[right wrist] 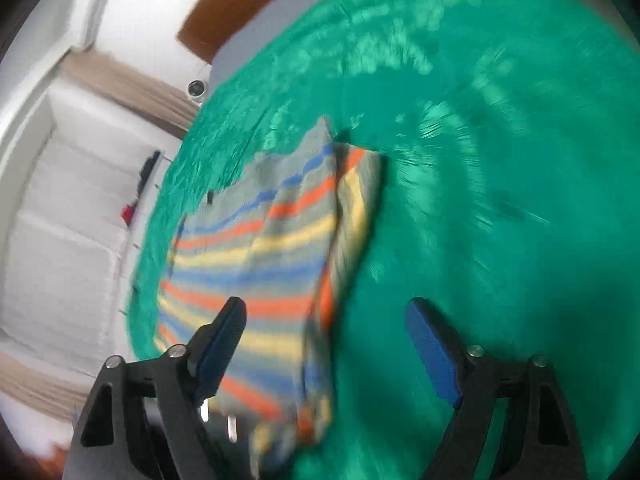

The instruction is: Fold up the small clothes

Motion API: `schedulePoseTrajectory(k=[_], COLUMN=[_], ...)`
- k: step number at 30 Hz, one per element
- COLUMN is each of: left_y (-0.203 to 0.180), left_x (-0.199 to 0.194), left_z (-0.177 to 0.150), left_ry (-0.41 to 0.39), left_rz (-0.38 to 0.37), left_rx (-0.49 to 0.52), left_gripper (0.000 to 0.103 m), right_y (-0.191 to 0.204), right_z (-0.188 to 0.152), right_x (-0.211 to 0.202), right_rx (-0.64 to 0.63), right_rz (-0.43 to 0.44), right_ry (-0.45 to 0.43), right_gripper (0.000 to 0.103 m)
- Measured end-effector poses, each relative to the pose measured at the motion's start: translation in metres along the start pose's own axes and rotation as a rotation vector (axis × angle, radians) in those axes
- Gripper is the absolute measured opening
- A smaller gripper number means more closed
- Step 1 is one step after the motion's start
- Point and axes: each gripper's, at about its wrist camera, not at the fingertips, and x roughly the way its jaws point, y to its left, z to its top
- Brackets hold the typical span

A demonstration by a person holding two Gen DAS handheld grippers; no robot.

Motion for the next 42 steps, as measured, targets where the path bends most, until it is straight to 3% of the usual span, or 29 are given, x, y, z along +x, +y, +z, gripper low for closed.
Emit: schedulePoseTrajectory(k=[1,2,3,4,5,9,12,19,23,24,25,28,31,35,37,40,42], left_y=[0.003,0.008,0.012,0.017,0.029,0.086,0.13,0.228,0.243,0.242,0.245,0.25,0.255,0.264,0.27,0.272,0.273], left_x=[-0.003,-0.009,-0.013,-0.019,-0.029,-0.075,-0.109,-0.152,-0.156,-0.155,-0.151,-0.151,-0.166,-0.162,-0.145,-0.126,-0.122], left_z=[-0.001,-0.002,-0.002,-0.003,-0.005,-0.024,-0.049,-0.122,-0.155,-0.162,-0.169,-0.183,-0.186,-0.17,-0.163,-0.171,-0.179], left_ry=[-0.009,-0.022,-0.032,-0.049,-0.075,-0.171,-0.214,-0.206,-0.167,-0.148,-0.116,-0.059,-0.117,-0.109,-0.026,0.108,0.117], left_rz=[-0.006,-0.011,-0.016,-0.021,-0.026,-0.04,-0.01,0.107,0.158,0.168,0.185,0.2,0.18,0.188,0.23,0.317,0.304], left_rx=[-0.005,-0.015,-0.03,-0.057,-0.109,-0.341,-0.481,-0.769,-0.854,-0.869,-0.886,-0.935,-0.953,-0.904,-0.873,-0.859,-0.872], left_gripper=[0.005,0.005,0.005,0.005,0.005,0.005,0.004,0.004,0.006,0.007,0.017,0.06,0.073,0.075,0.073,0.058,0.056], right_y=[-0.001,0.001,0.005,0.013,0.02,0.085,0.14,0.243,0.285,0.29,0.296,0.303,0.301,0.292,0.287,0.267,0.242], right_z=[0.01,0.022,0.028,0.034,0.037,0.043,0.048,0.055,0.044,0.041,0.035,0.026,0.019,0.001,-0.024,-0.067,-0.092], right_x=[0.014,0.028,0.034,0.038,0.038,0.025,0.032,0.126,0.189,0.199,0.211,0.233,0.215,0.165,0.144,0.128,0.127], right_rx=[0.03,0.049,0.047,0.043,0.038,-0.114,-0.197,-0.289,-0.32,-0.326,-0.327,-0.274,-0.312,-0.482,-0.588,-0.658,-0.679], right_rz=[0.017,0.028,0.012,-0.039,-0.059,-0.052,-0.032,0.021,0.024,0.023,0.039,0.144,0.156,0.03,-0.04,-0.062,-0.118], right_ry=[0.005,-0.005,-0.016,-0.04,-0.052,-0.093,-0.1,-0.018,0.043,0.056,0.075,0.136,0.115,0.087,0.09,0.125,0.158], right_gripper=[0.066,0.048,0.036,0.013,0.012,0.011,0.011,0.011,0.011,0.011,0.016,0.032,0.037,0.037,0.037,0.037,0.037])
